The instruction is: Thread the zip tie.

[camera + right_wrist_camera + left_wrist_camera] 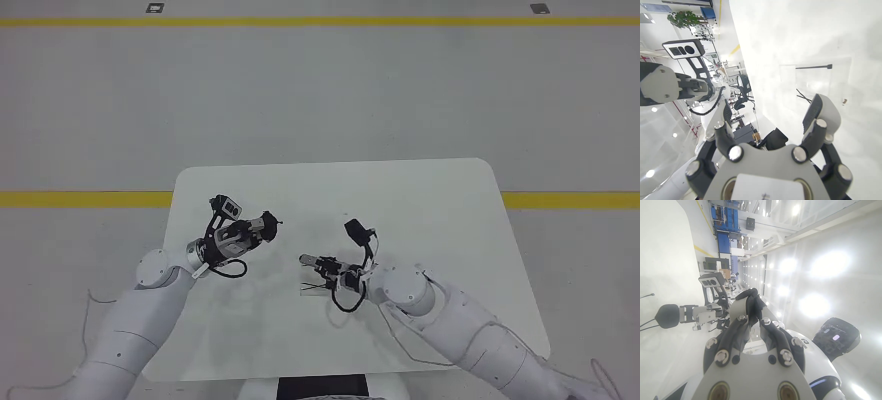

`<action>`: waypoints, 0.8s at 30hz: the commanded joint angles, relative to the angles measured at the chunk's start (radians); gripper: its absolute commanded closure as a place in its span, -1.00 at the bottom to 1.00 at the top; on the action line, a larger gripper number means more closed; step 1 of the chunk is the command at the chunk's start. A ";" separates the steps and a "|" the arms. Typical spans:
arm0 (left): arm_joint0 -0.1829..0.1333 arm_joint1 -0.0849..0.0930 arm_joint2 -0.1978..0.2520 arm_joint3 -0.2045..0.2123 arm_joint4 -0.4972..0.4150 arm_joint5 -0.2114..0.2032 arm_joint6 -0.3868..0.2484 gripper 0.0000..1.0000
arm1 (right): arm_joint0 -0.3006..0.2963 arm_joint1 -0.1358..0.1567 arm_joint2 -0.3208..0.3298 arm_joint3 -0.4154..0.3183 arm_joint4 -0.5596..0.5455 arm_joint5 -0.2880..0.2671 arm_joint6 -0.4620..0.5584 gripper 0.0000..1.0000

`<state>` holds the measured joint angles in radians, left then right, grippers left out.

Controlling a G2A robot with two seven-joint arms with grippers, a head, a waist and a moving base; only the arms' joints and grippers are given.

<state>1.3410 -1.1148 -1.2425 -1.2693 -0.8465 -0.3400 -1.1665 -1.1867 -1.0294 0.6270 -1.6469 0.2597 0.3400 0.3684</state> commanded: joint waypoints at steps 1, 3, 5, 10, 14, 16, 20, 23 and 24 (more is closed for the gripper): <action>0.000 0.000 0.000 0.000 0.000 0.000 0.000 1.00 | 0.029 0.006 -0.035 0.006 0.026 0.000 -0.013 -1.00; 0.000 0.000 0.000 0.000 0.000 0.000 0.000 1.00 | 0.058 0.013 -0.069 0.008 0.051 0.000 -0.022 -1.00; 0.000 0.000 0.000 0.000 0.000 0.000 0.000 1.00 | 0.093 0.022 -0.111 0.011 0.080 0.000 -0.035 -1.00; 0.000 0.000 0.000 0.000 0.000 0.000 0.000 1.00 | 0.180 0.043 -0.217 0.021 0.171 0.000 -0.095 -1.00; 0.000 0.000 0.000 0.000 0.000 0.000 0.000 1.00 | 0.266 0.060 -0.325 0.021 0.268 0.000 -0.177 -1.00; 0.000 0.000 0.000 0.000 0.000 0.000 0.000 1.00 | 0.322 0.069 -0.392 0.018 0.333 0.000 -0.225 -1.00; 0.000 0.000 0.000 0.000 0.000 0.000 0.000 1.00 | 0.388 0.083 -0.457 0.008 0.419 0.000 -0.296 -1.00; 0.000 0.000 0.000 0.000 0.000 0.000 0.000 1.00 | 0.387 0.091 -0.457 0.000 0.413 0.000 -0.311 -1.00; 0.000 0.000 0.000 0.000 0.000 0.000 0.000 1.00 | 0.386 0.093 -0.457 -0.002 0.413 0.000 -0.316 -1.00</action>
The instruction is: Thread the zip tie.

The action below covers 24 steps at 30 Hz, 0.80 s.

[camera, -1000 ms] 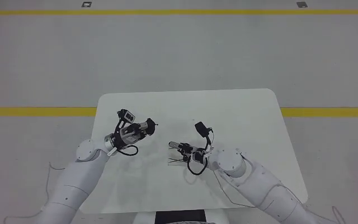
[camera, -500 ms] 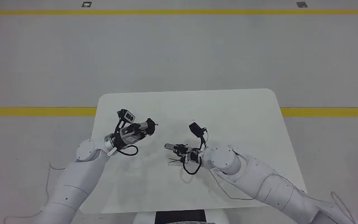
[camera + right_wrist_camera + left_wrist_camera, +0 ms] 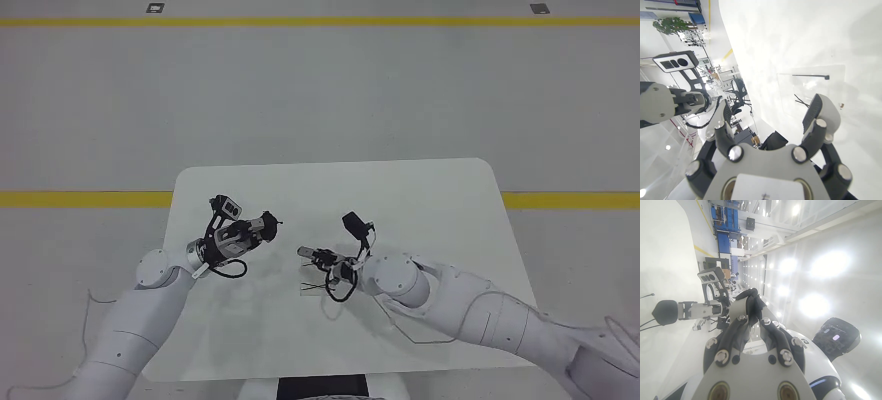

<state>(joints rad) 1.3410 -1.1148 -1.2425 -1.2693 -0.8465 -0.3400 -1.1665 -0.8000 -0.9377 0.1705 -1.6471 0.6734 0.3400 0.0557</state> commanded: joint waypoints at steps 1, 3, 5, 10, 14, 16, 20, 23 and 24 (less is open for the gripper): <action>0.000 0.000 0.000 0.000 0.000 0.000 0.000 1.00 | -0.002 0.004 0.000 -0.005 -0.002 0.000 -0.007 -1.00; 0.000 0.000 0.000 0.000 0.000 0.000 0.000 1.00 | -0.002 0.006 0.000 -0.007 -0.005 0.000 -0.010 -1.00; 0.000 0.000 0.000 0.000 0.000 0.000 0.000 1.00 | -0.005 0.009 0.000 -0.006 -0.010 0.000 -0.009 -1.00; 0.000 0.000 0.000 0.000 0.000 0.000 0.000 1.00 | -0.010 0.010 0.000 -0.006 -0.036 0.000 0.009 -1.00; 0.000 0.000 0.000 0.000 0.000 0.000 0.000 1.00 | -0.013 0.011 0.000 -0.012 -0.078 0.000 0.046 -1.00; 0.000 0.000 0.000 0.000 0.000 0.000 0.000 1.00 | -0.012 0.012 0.000 -0.014 -0.089 0.000 0.057 -1.00; 0.000 0.000 0.000 0.000 0.000 0.000 0.000 1.00 | -0.012 0.012 0.000 -0.014 -0.089 0.000 0.057 -1.00; 0.000 0.000 0.000 0.000 0.000 0.000 0.000 1.00 | -0.012 0.012 0.000 -0.014 -0.089 0.000 0.057 -1.00; 0.000 0.000 0.000 0.000 0.000 0.000 0.000 1.00 | -0.012 0.012 0.000 -0.014 -0.089 0.000 0.057 -1.00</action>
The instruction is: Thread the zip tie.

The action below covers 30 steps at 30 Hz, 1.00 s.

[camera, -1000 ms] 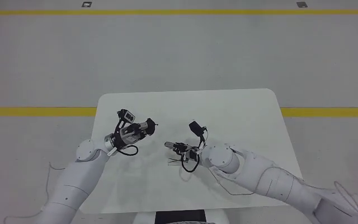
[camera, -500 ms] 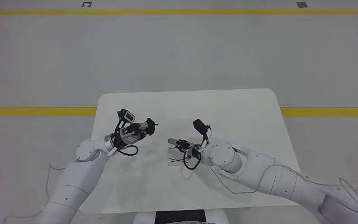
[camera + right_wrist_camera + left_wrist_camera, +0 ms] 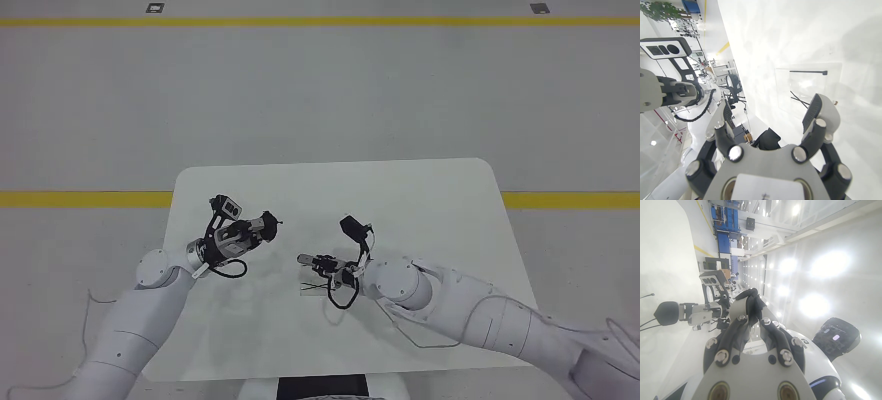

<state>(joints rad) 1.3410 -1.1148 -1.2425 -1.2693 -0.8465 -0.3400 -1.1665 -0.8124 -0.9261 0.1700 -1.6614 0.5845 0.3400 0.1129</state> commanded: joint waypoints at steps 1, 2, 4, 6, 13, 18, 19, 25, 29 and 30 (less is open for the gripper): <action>0.000 0.000 0.000 0.000 0.000 0.000 0.000 1.00 | 0.000 0.000 0.000 0.000 0.000 0.000 0.000 -1.00; 0.000 0.000 0.000 0.000 0.000 0.000 0.000 1.00 | 0.000 0.000 0.000 0.000 0.000 0.000 0.000 -1.00; 0.000 0.000 0.000 0.000 0.000 0.000 0.000 1.00 | -0.015 -0.001 0.010 -0.002 -0.011 -0.029 0.006 -1.00; 0.000 0.000 0.000 0.000 0.000 0.000 0.000 1.00 | -0.026 -0.002 0.025 -0.006 -0.034 -0.053 0.024 -1.00; 0.000 0.000 0.000 0.000 0.000 0.000 0.000 1.00 | -0.060 0.000 0.068 -0.009 -0.096 -0.071 0.086 -1.00; 0.000 0.000 0.000 0.000 0.000 0.000 0.000 1.00 | -0.078 -0.013 0.082 -0.004 -0.141 -0.016 0.110 -1.00; 0.000 0.000 0.000 0.000 0.000 0.000 0.000 1.00 | -0.080 -0.017 0.084 -0.002 -0.147 -0.007 0.114 -1.00; 0.000 0.000 0.000 0.000 0.000 0.000 0.000 1.00 | -0.095 -0.040 0.094 0.038 -0.179 0.000 0.120 -1.00; 0.000 0.000 0.000 0.000 0.000 0.000 0.000 1.00 | -0.099 -0.055 0.097 0.062 -0.199 0.000 0.099 -1.00; 0.000 0.000 0.000 0.000 0.000 0.000 0.000 1.00 | -0.100 -0.058 0.098 0.063 -0.203 0.000 0.095 -1.00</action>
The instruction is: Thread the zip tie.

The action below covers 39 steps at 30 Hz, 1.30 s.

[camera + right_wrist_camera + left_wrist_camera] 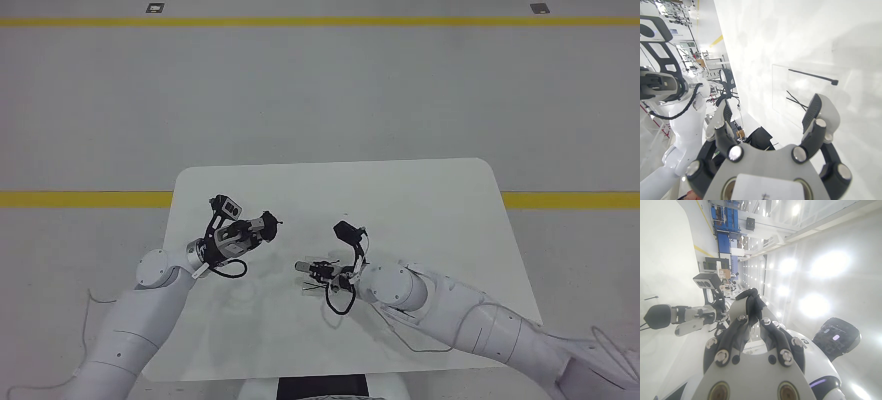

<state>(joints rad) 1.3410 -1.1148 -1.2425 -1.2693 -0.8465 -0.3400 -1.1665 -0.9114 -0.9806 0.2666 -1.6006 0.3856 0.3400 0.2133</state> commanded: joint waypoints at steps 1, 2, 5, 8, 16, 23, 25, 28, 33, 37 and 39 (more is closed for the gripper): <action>0.000 0.000 0.000 0.000 0.000 0.000 0.000 1.00 | -0.001 -0.006 0.003 0.003 -0.008 0.000 -0.009 -1.00; 0.000 0.000 0.000 0.000 0.000 0.000 0.000 1.00 | -0.002 -0.009 0.004 0.004 -0.016 0.000 -0.015 -1.00; 0.000 0.000 0.000 0.000 0.000 0.000 0.000 1.00 | -0.006 -0.014 0.010 0.005 -0.029 0.000 -0.025 -1.00; 0.000 0.000 0.000 0.000 0.000 0.000 0.000 1.00 | -0.009 -0.018 0.012 0.017 -0.044 0.000 -0.034 -1.00; 0.000 0.000 0.000 0.000 0.000 0.000 0.000 1.00 | -0.009 -0.030 0.013 0.044 -0.065 0.000 -0.058 -1.00; 0.000 0.000 0.000 0.000 0.000 0.000 0.000 1.00 | -0.003 -0.040 0.005 0.061 -0.096 0.000 -0.093 -1.00; 0.000 0.000 0.000 0.000 0.000 0.000 0.000 1.00 | -0.002 -0.043 0.003 0.063 -0.096 0.000 -0.097 -1.00; 0.000 0.000 0.000 0.000 0.000 0.000 0.000 1.00 | 0.003 -0.047 -0.001 0.068 -0.103 0.000 -0.098 -1.00; 0.000 0.000 0.000 0.000 0.000 0.000 0.000 1.00 | 0.006 -0.052 -0.006 0.078 -0.120 0.000 -0.122 -1.00; 0.000 0.000 0.000 0.000 0.000 0.000 0.000 1.00 | 0.013 -0.058 -0.016 0.090 -0.124 0.000 -0.116 -1.00; 0.000 0.000 0.000 0.000 0.000 0.000 0.000 1.00 | 0.018 -0.062 -0.021 0.094 -0.120 0.000 -0.105 -1.00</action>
<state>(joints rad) 1.3410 -1.1148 -1.2425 -1.2693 -0.8465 -0.3400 -1.1665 -0.8952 -1.0413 0.2473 -1.5083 0.2640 0.3400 0.1039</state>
